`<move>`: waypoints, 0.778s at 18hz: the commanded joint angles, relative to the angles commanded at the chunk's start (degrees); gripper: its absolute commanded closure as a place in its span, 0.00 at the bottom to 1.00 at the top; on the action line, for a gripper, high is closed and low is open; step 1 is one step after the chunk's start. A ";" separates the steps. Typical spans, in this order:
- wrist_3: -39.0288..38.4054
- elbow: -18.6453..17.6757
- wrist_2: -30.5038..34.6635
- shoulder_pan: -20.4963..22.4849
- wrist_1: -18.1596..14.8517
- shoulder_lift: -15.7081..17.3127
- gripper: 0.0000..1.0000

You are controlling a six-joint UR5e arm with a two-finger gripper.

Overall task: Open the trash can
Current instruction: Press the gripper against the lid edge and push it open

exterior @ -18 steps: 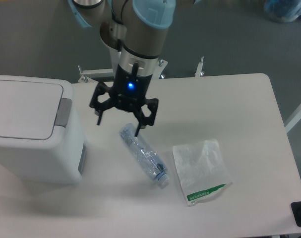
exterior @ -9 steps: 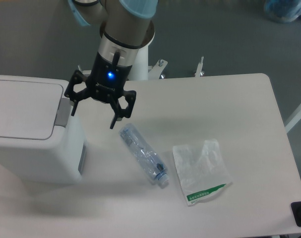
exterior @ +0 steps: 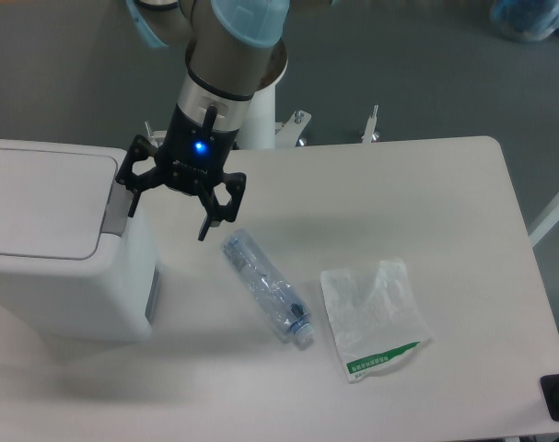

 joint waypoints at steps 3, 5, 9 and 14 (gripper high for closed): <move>0.00 0.00 0.09 0.00 0.00 -0.09 0.00; 0.00 0.09 0.00 0.09 0.00 -0.09 0.00; -0.70 1.05 -0.61 0.09 -0.09 0.53 0.00; -2.55 0.53 -0.53 -0.17 -0.09 0.53 0.00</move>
